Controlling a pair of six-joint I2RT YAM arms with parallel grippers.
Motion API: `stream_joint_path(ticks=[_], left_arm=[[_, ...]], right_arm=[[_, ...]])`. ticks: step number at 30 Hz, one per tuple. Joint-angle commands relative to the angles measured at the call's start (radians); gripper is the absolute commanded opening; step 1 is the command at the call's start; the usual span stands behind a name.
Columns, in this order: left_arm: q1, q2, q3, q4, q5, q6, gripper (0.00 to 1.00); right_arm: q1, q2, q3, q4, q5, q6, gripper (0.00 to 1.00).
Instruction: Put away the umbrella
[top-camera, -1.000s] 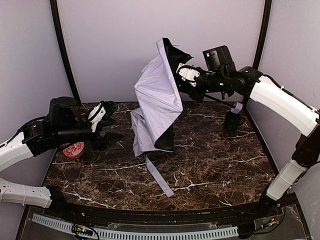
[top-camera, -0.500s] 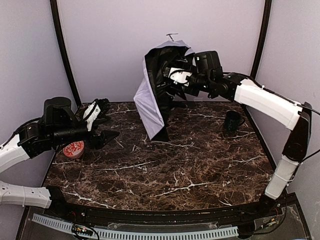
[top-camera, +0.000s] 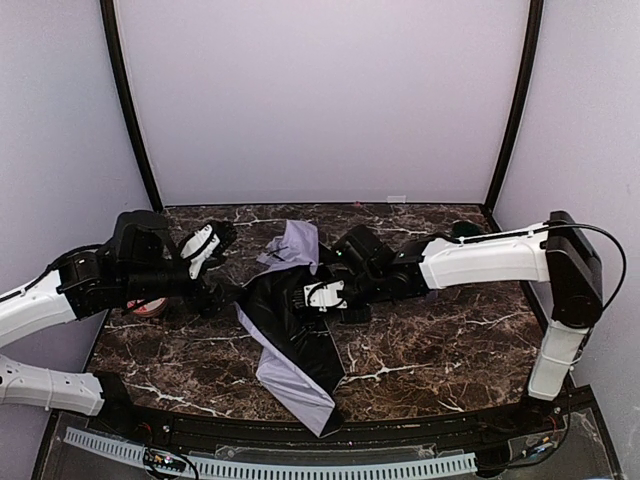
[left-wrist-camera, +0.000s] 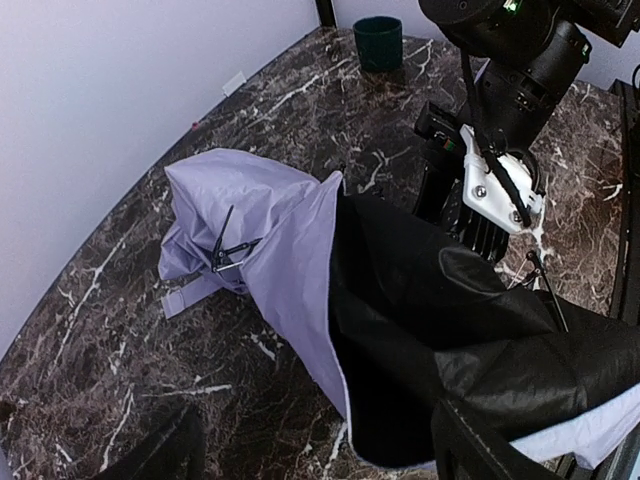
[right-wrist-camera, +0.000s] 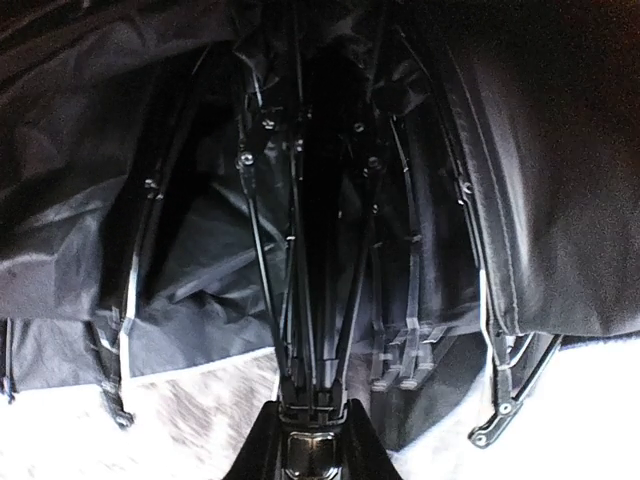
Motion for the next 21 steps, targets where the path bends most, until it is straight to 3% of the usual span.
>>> stream_joint_path(ticks=[1, 4, 5, 6, 7, 15, 18, 21], left_arm=[[-0.005, 0.043, -0.02, -0.026, 0.005, -0.045, 0.81], [-0.005, 0.068, -0.027, -0.015, 0.014, -0.052, 0.82], [-0.005, 0.073, -0.026, -0.014, 0.019, -0.054, 0.82], [-0.005, 0.077, -0.026, -0.01, 0.023, -0.057, 0.82], [-0.005, 0.077, -0.024, -0.003, 0.026, -0.06, 0.82], [-0.006, 0.073, 0.027, 0.006, 0.051, -0.089, 0.83], [0.003, 0.088, 0.043, -0.025, -0.061, -0.137, 0.82], [0.044, 0.162, 0.064, -0.074, -0.106, -0.194, 0.78]], right_arm=[[0.016, 0.01, -0.012, 0.111, -0.09, 0.136, 0.21], [0.018, -0.008, -0.038, 0.157, -0.095, 0.22, 0.38], [0.018, -0.02, -0.049, 0.179, -0.086, 0.24, 0.54], [0.018, -0.036, -0.064, 0.196, -0.08, 0.253, 0.93], [0.018, -0.055, -0.08, 0.219, -0.077, 0.269, 0.99], [0.015, -0.25, -0.188, 0.176, -0.152, 0.377, 0.99], [-0.004, -0.363, -0.227, 0.154, -0.196, 0.565, 0.96], [-0.04, -0.48, -0.293, 0.172, -0.007, 0.898, 0.94]])
